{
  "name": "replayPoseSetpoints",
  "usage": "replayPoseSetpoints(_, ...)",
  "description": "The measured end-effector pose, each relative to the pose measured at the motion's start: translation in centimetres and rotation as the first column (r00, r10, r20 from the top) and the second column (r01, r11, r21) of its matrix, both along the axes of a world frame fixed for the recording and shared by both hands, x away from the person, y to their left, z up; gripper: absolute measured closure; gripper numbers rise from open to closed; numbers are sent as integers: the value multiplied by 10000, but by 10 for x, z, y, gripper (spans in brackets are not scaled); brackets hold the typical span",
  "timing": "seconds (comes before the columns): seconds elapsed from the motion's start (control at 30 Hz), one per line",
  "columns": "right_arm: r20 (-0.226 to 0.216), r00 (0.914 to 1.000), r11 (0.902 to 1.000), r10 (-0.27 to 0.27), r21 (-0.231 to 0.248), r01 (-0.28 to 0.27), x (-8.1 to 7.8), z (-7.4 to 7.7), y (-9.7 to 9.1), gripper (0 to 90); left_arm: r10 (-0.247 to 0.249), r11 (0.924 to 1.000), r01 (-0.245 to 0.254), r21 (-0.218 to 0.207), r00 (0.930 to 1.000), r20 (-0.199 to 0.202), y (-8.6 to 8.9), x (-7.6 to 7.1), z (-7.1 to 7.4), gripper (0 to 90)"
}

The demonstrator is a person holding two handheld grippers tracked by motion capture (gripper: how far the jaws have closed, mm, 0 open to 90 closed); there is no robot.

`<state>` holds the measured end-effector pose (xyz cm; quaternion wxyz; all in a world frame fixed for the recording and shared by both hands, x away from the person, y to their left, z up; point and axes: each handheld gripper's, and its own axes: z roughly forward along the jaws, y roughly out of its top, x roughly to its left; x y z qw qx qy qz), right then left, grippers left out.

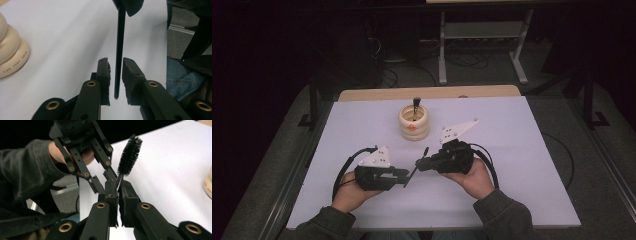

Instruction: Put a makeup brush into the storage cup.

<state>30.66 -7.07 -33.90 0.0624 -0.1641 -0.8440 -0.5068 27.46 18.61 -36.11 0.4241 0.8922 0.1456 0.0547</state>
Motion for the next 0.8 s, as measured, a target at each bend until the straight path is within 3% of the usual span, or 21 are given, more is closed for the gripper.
replayPoseSetpoints(0.17,-4,9999,9989,-126,-442,126,3,-1,-1,849,108,9993,-114,343,9997,199,3,-1,0,708)
replayPoseSetpoints(0.47,-118,9996,9949,-251,-982,238,12,3,-4,849,559,9978,-560,345,9984,61,10,-3,-5,657)
replayPoseSetpoints(0.8,-169,9992,9892,-368,-1426,340,22,7,-7,848,848,9938,-860,709,9962,190,15,-2,-10,628)
